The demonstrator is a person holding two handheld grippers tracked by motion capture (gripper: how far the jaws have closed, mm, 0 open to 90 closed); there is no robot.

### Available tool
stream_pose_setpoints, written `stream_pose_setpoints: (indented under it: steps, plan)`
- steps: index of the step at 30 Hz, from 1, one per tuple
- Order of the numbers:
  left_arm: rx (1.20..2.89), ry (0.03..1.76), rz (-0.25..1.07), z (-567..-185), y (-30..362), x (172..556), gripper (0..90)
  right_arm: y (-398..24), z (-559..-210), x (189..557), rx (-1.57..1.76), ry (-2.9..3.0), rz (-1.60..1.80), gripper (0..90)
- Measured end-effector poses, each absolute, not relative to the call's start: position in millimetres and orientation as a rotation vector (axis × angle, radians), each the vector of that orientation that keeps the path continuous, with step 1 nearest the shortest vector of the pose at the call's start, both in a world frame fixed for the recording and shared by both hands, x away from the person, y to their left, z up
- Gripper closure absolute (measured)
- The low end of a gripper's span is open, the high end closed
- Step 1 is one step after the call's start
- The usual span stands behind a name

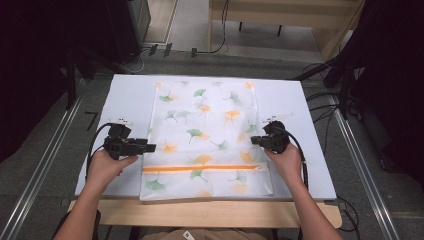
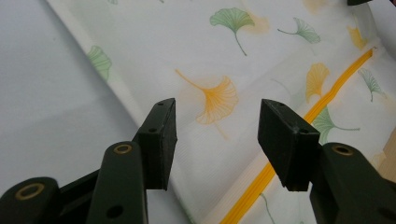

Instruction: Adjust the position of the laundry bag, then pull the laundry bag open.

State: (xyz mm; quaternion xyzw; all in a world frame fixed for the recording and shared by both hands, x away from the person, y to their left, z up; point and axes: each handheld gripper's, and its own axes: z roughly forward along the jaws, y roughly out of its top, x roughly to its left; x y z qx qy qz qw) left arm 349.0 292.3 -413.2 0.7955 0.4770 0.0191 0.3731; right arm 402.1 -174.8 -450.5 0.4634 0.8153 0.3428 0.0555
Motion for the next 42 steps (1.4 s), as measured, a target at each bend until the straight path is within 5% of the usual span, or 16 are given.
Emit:
stream_pose_setpoints:
  steps: [16,42]
  plan:
    - [2.087,1.152,0.036,-415,266,348,45.4,-194,-457,398,1.441,2.420,1.002,82.7]
    - [2.140,1.014,0.006,-406,219,357,43.0,-222,-440,329,1.414,2.432,1.045,65.8]
